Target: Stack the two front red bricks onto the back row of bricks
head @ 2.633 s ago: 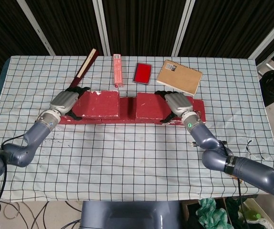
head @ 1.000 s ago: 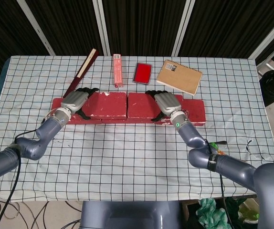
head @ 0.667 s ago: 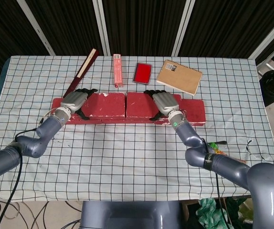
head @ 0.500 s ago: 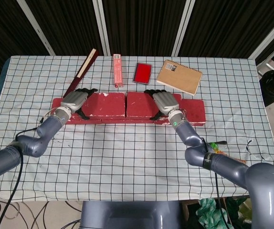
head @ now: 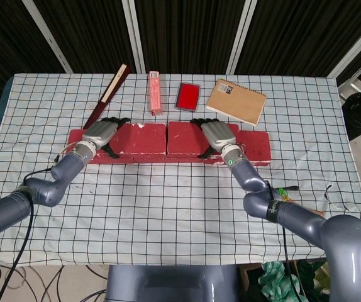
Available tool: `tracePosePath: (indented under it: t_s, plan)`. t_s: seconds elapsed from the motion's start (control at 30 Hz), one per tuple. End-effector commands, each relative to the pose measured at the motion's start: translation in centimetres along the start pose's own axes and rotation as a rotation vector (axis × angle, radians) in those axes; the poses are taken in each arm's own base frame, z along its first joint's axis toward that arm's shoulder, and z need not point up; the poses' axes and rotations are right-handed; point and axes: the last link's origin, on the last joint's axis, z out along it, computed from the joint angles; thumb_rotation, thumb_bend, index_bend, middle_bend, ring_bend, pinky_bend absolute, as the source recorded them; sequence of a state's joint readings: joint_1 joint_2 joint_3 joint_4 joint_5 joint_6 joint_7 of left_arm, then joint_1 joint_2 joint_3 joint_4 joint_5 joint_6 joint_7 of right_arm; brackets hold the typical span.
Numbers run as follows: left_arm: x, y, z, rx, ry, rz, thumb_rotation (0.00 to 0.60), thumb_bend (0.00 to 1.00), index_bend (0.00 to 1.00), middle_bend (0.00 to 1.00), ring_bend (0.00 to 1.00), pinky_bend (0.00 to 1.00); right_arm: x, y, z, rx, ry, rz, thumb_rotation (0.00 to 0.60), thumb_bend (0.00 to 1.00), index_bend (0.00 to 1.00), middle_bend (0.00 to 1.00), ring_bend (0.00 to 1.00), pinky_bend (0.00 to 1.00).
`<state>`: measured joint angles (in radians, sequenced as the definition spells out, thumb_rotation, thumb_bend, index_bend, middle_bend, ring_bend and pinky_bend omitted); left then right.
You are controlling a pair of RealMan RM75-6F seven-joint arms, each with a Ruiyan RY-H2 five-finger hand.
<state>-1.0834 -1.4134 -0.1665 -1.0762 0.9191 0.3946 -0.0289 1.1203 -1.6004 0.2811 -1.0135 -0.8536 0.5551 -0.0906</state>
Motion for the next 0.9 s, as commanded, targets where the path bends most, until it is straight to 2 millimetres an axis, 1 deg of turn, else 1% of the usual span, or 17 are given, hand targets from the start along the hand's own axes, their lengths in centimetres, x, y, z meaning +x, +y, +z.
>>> tracePosePath:
  t_s: [0.03, 0.4, 0.9]
  plan:
    - [-0.04, 0.04, 0.04, 0.001, 0.001, -0.002, 0.600, 0.20, 0.04, 0.15, 0.04, 0.08, -0.02, 0.07, 0.02, -0.002, -0.003, 0.004, 0.600, 0.32, 0.32, 0.31, 0.31, 0.22]
    - [-0.14, 0.28, 0.21, 0.002, 0.003, 0.000, 0.600, 0.18, 0.04, 0.15, 0.04, 0.08, -0.16, 0.21, 0.13, -0.007, -0.008, 0.005, 0.600, 0.31, 0.32, 0.31, 0.29, 0.22]
    - [-0.21, 0.50, 0.41, 0.007, -0.005, 0.001, 0.600, 0.07, 0.04, 0.14, 0.02, 0.05, -0.42, 0.64, 0.27, -0.021, -0.020, 0.010, 0.600, 0.30, 0.32, 0.29, 0.28, 0.22]
